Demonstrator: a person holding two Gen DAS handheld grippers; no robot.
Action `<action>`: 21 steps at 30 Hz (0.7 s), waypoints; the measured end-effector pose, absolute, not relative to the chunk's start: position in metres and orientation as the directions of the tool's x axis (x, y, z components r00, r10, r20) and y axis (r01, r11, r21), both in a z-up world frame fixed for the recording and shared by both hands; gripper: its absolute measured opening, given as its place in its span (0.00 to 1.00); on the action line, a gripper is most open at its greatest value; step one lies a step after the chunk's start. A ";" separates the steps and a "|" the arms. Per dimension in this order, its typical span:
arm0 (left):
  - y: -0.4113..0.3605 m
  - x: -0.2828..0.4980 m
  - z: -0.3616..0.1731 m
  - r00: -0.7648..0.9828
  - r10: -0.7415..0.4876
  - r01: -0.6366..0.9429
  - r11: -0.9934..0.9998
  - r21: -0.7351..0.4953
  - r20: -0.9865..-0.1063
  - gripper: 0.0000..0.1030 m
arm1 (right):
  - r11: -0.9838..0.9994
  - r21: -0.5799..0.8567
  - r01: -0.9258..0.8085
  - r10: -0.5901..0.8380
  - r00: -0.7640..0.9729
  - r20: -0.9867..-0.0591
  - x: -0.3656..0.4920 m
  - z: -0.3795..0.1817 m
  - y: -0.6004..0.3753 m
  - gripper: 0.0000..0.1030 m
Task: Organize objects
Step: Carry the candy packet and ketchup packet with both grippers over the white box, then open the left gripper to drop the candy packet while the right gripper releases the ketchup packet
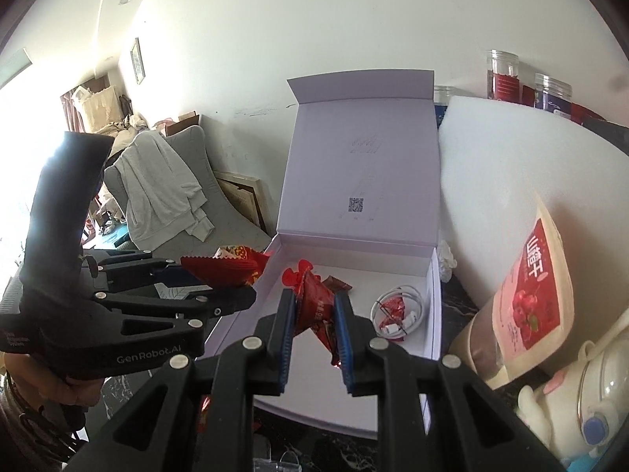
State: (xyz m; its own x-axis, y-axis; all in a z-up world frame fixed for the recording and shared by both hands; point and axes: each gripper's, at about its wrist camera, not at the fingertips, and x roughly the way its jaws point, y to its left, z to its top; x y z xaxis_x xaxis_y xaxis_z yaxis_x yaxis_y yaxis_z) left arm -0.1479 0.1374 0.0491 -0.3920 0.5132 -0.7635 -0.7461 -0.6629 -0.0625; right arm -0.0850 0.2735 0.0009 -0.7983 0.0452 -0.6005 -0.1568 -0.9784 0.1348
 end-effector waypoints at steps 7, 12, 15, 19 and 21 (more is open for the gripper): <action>0.156 -0.179 0.048 -0.415 0.493 -0.744 -0.668 -0.027 -0.765 0.36 | -0.976 0.134 -0.171 0.059 -0.801 -0.596 -0.117 -0.001 0.295 0.19; 0.173 -0.197 0.044 -0.408 0.478 -0.752 -0.659 -0.010 -0.778 0.36 | -0.978 0.124 -0.170 0.063 -0.798 -0.599 -0.137 0.001 0.305 0.19; 0.183 -0.204 0.043 -0.392 0.479 -0.760 -0.650 -0.017 -0.785 0.36 | -0.977 0.128 -0.171 0.061 -0.796 -0.602 -0.146 0.002 0.311 0.19; 0.194 -0.210 0.040 -0.395 0.469 -0.765 -0.644 0.001 -0.790 0.36 | -0.978 0.120 -0.170 0.064 -0.796 -0.602 -0.157 0.003 0.317 0.19; 0.199 -0.214 0.036 -0.390 0.461 -0.768 -0.641 0.005 -0.797 0.36 | -0.979 0.116 -0.169 0.065 -0.793 -0.605 -0.161 0.002 0.318 0.19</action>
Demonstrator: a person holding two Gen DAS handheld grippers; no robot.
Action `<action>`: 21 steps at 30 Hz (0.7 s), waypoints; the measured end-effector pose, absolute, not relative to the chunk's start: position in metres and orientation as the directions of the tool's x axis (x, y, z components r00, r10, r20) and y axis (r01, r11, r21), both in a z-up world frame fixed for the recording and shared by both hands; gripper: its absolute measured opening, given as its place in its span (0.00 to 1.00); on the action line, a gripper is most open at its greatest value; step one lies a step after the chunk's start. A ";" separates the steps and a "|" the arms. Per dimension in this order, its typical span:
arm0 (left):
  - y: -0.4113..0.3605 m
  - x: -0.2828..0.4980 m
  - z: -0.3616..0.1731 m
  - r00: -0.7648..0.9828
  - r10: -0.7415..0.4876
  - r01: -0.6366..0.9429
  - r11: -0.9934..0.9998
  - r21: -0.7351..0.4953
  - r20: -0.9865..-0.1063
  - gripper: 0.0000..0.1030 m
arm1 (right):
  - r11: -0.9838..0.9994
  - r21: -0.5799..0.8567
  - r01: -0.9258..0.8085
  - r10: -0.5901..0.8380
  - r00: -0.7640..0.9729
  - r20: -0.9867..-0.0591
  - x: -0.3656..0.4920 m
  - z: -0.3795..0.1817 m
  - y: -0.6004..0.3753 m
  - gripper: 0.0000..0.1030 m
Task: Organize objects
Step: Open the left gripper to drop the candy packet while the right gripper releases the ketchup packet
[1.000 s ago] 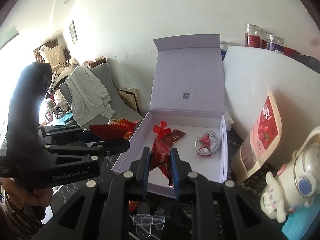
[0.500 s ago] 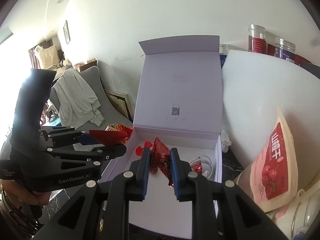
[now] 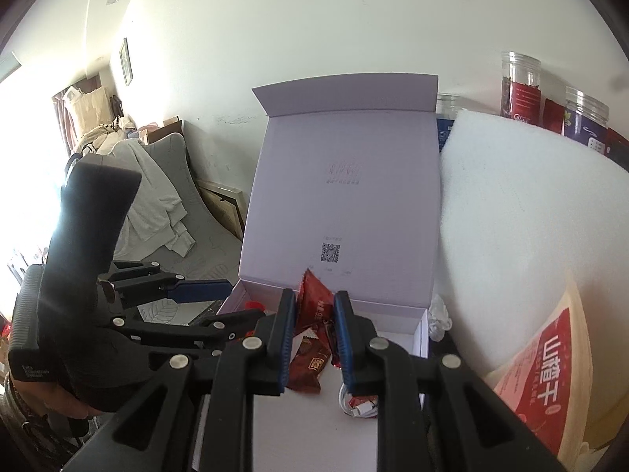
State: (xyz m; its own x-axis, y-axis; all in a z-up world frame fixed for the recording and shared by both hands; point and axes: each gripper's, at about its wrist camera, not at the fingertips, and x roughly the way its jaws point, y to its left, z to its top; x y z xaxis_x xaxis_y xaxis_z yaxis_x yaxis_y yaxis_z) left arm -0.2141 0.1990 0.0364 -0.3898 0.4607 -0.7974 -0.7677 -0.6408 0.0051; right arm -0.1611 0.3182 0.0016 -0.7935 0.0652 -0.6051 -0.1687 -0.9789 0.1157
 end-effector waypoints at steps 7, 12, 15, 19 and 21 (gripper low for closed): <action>0.211 -0.228 0.015 -0.384 0.416 -0.762 -0.647 0.029 -0.825 0.36 | -0.976 0.125 -0.180 0.058 -0.762 -0.645 -0.177 -0.021 0.329 0.19; 0.216 -0.232 0.001 -0.380 0.390 -0.762 -0.646 0.045 -0.839 0.36 | -0.973 0.123 -0.196 0.060 -0.727 -0.683 -0.188 -0.041 0.335 0.19; 0.218 -0.234 -0.007 -0.377 0.379 -0.761 -0.647 0.049 -0.845 0.36 | -0.972 0.113 -0.206 0.070 -0.714 -0.697 -0.193 -0.049 0.338 0.20; 0.217 -0.236 -0.014 -0.368 0.369 -0.762 -0.646 0.049 -0.853 0.37 | -0.970 0.092 -0.226 0.092 -0.689 -0.719 -0.203 -0.058 0.342 0.22; 0.217 -0.236 -0.016 -0.372 0.360 -0.757 -0.651 0.056 -0.856 0.37 | -0.970 0.080 -0.228 0.100 -0.679 -0.727 -0.206 -0.062 0.342 0.22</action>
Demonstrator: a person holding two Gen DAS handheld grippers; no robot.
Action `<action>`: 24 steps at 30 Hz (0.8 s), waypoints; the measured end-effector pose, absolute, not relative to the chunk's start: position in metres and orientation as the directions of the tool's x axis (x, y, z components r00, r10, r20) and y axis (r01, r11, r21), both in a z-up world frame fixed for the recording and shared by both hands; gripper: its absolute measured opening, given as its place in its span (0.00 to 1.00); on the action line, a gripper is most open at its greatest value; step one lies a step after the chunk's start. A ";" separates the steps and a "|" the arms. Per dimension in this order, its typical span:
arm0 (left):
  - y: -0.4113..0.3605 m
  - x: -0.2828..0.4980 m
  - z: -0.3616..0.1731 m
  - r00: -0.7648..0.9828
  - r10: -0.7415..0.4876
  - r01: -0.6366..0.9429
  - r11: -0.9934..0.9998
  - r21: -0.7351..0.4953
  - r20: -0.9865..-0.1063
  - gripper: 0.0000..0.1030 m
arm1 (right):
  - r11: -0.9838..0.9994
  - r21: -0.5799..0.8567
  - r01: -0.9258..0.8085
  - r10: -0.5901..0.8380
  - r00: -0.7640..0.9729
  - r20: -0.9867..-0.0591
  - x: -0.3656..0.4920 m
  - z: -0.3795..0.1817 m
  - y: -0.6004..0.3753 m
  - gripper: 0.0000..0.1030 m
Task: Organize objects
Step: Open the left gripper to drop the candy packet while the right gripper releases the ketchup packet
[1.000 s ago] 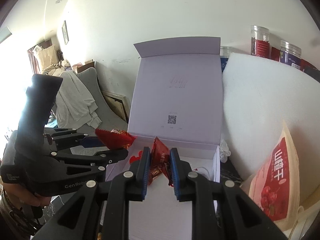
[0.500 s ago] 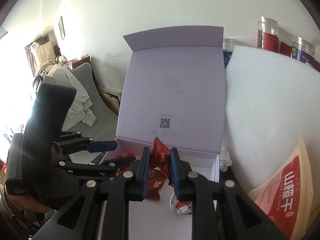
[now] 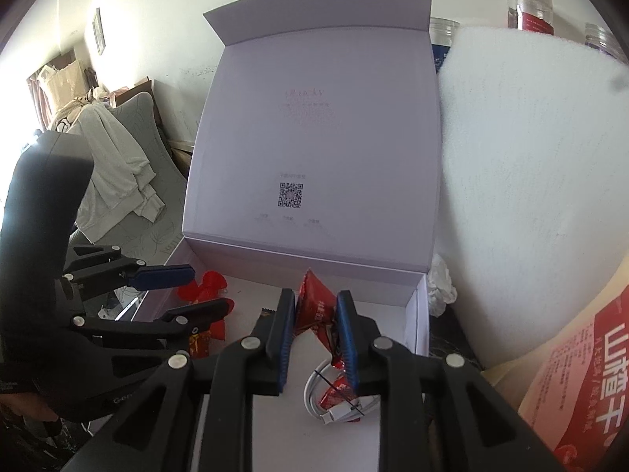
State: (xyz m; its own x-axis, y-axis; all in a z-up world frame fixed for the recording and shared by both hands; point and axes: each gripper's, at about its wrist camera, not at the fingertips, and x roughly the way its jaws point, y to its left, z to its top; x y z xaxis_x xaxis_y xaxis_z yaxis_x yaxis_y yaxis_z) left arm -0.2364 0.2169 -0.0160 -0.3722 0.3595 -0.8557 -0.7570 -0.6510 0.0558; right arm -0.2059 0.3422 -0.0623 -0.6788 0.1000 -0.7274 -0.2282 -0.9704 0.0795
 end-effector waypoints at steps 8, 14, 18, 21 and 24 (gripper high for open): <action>0.211 -0.242 -0.022 -0.350 0.343 -0.738 -0.674 0.030 -0.872 0.37 | -0.974 0.055 -0.218 0.107 -0.663 -0.741 -0.211 -0.070 0.336 0.49; 0.204 -0.239 -0.014 -0.358 0.338 -0.723 -0.690 0.029 -0.870 0.38 | -0.976 0.031 -0.215 0.122 -0.661 -0.740 -0.209 -0.064 0.327 0.53; 0.196 -0.234 -0.004 -0.374 0.339 -0.710 -0.704 0.032 -0.863 0.42 | -0.977 0.022 -0.214 0.130 -0.670 -0.731 -0.201 -0.054 0.324 0.56; 0.189 -0.231 0.006 -0.387 0.343 -0.701 -0.713 0.031 -0.856 0.44 | -0.976 0.029 -0.217 0.129 -0.678 -0.724 -0.196 -0.043 0.322 0.56; 0.180 -0.226 0.019 -0.406 0.347 -0.689 -0.724 0.034 -0.845 0.48 | -0.974 0.028 -0.223 0.136 -0.684 -0.717 -0.189 -0.032 0.319 0.57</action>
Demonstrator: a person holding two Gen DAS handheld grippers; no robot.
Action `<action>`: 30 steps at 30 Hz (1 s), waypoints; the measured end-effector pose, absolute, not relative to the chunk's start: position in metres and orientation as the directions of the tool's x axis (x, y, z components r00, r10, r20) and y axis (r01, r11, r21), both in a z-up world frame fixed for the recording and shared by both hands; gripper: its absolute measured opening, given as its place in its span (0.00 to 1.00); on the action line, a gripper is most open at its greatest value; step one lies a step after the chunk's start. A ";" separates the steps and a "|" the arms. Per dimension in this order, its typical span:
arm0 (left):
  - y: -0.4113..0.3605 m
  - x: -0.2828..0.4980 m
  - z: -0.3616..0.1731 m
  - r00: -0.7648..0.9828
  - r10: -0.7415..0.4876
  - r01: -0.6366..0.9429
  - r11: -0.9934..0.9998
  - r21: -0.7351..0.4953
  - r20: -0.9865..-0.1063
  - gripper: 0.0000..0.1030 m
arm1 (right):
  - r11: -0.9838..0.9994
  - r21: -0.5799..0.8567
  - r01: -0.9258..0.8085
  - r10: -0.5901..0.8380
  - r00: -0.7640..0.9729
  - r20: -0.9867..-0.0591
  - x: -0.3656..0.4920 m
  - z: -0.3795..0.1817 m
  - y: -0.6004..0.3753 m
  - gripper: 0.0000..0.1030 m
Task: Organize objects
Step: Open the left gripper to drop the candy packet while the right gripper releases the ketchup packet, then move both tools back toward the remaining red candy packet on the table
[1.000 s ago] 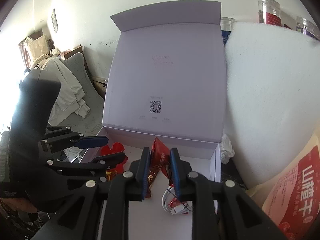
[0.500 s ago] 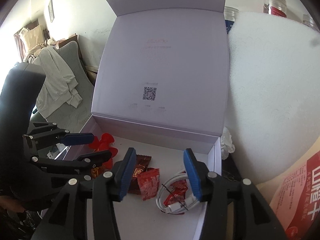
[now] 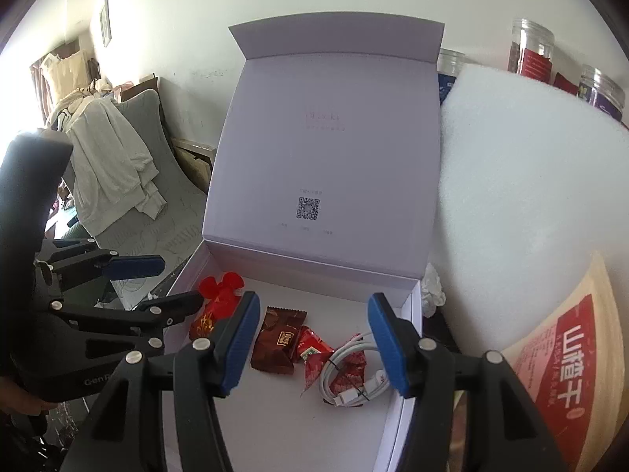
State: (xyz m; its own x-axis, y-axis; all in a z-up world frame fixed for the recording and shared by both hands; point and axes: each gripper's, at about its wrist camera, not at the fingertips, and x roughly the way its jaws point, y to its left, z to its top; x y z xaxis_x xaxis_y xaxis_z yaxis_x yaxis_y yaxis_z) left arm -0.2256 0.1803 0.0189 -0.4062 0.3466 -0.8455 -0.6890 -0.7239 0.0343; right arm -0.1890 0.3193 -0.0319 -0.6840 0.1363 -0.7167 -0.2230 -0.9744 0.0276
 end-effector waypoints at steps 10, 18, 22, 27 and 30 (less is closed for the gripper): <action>0.150 -0.212 0.063 -0.500 0.313 -0.624 -0.777 0.086 -0.808 0.62 | -0.977 0.020 -0.211 0.140 -0.713 -0.687 -0.165 0.007 0.305 0.61; 0.128 -0.187 0.091 -0.535 0.326 -0.608 -0.789 0.087 -0.779 0.63 | -0.982 -0.002 -0.190 0.144 -0.737 -0.661 -0.142 0.035 0.286 0.61; 0.118 -0.173 0.102 -0.558 0.327 -0.598 -0.796 0.097 -0.763 0.63 | -0.983 -0.014 -0.183 0.149 -0.747 -0.648 -0.127 0.047 0.275 0.61; 0.106 -0.154 0.114 -0.573 0.338 -0.595 -0.798 0.095 -0.747 0.64 | -0.985 -0.027 -0.172 0.150 -0.764 -0.628 -0.108 0.060 0.265 0.62; 0.101 -0.142 0.120 -0.578 0.343 -0.595 -0.798 0.095 -0.740 0.65 | -0.986 -0.030 -0.167 0.149 -0.770 -0.620 -0.096 0.064 0.259 0.62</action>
